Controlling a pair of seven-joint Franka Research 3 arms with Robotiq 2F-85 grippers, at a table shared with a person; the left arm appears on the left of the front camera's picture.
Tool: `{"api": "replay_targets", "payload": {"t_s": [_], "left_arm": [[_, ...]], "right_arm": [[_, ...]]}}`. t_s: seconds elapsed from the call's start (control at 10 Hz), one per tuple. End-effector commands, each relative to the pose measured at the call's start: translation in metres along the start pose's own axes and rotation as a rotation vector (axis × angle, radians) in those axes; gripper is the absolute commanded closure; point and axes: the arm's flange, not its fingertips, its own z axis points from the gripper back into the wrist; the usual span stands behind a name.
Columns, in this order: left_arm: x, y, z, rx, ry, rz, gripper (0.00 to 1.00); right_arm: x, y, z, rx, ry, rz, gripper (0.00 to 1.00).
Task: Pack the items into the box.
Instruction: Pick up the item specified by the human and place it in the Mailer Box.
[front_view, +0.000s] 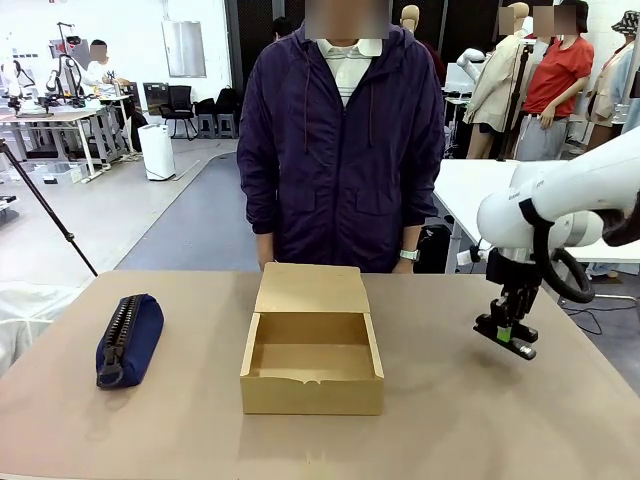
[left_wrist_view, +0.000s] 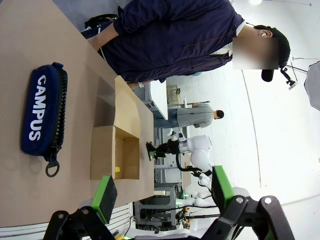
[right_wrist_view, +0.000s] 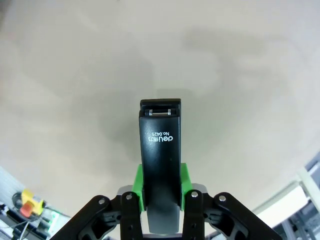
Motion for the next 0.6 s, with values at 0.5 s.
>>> {"api": "replay_targets", "payload": {"t_s": [0.5], "left_arm": [[-0.001,-0.002,0.000,-0.018,-0.003,0.001,0.00]], "right_arm": [[-0.056,0.070,0.146,-0.028,0.000,-0.017,1.00]]}}
